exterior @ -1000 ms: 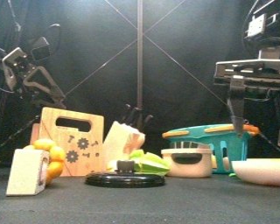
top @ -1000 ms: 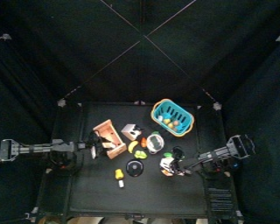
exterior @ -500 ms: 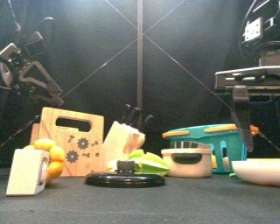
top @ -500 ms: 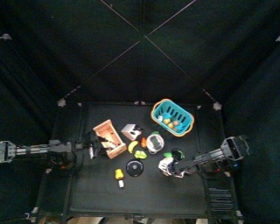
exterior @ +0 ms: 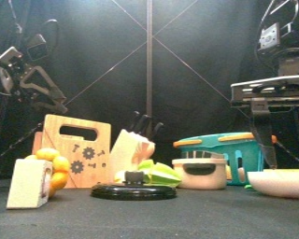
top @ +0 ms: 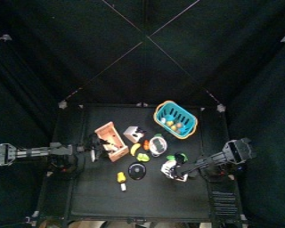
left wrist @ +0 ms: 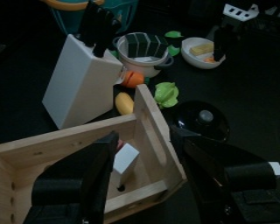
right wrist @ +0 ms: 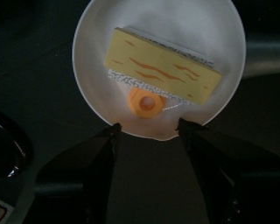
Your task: Grab yellow nut
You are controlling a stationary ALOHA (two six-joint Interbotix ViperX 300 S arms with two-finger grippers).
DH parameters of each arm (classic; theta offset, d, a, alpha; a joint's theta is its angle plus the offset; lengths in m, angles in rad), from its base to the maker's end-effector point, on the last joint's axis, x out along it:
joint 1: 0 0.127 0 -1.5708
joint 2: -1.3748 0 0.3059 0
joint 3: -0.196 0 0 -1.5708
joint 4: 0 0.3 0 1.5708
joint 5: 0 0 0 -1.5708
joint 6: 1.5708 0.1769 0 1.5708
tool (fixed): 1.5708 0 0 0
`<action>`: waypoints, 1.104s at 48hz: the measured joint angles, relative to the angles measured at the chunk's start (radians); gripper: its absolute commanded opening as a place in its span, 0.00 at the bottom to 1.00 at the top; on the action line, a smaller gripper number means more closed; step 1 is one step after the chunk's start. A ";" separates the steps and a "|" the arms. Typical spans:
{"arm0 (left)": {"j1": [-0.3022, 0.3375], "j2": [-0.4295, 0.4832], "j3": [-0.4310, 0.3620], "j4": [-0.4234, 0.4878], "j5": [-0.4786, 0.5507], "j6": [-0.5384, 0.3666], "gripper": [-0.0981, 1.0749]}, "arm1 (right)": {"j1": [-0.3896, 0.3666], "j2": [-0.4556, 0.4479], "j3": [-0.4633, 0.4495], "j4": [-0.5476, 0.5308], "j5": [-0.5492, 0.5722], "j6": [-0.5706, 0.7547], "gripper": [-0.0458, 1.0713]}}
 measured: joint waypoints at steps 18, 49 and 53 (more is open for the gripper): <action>0.000 0.000 0.005 0.000 0.000 0.000 0.83 | -0.020 0.037 0.018 -0.002 -0.054 0.000 0.83; -0.003 0.000 0.003 0.000 0.012 0.000 0.83 | -0.020 0.052 0.014 -0.006 -0.049 -0.003 0.64; -0.003 0.000 0.005 -0.002 0.012 0.000 0.83 | -0.020 0.052 -0.003 -0.015 -0.025 -0.005 0.64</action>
